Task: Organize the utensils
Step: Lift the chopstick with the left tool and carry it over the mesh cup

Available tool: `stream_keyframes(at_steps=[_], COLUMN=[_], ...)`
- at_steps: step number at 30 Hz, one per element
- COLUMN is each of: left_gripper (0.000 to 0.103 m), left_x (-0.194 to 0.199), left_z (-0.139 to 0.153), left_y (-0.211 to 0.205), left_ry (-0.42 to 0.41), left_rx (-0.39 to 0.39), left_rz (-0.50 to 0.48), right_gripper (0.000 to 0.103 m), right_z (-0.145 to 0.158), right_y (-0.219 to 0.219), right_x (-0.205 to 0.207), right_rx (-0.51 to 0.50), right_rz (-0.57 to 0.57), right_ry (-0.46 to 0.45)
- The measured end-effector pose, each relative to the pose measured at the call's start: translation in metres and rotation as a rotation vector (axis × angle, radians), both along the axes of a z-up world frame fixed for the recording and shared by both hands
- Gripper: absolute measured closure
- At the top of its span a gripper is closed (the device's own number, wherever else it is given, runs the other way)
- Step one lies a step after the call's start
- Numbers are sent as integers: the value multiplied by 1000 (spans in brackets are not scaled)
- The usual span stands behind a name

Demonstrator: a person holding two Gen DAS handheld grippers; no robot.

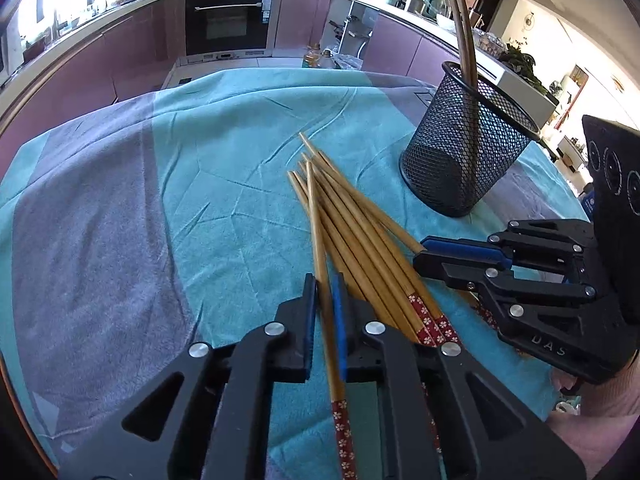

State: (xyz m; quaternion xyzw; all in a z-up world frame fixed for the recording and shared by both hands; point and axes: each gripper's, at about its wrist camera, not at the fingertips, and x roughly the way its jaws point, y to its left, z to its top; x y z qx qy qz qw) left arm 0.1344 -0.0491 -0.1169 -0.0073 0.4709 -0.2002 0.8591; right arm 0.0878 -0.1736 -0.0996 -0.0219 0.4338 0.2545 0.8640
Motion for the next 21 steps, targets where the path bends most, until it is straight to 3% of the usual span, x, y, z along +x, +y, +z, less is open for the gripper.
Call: stream_keyframes(at_steps=[6, 21], left_gripper=[95, 95], left_x=[-8, -40], left_z=[11, 74], left_y=[3, 12], left_ry=[-29, -140], left_rx=[-23, -149], left_rz=[0, -69], right_gripper=[97, 97], right_z=[16, 63], right_y=[-12, -48], right_x=[-13, -40], right_rx=[30, 105], right_rz=[6, -28], right_ry=[-43, -166])
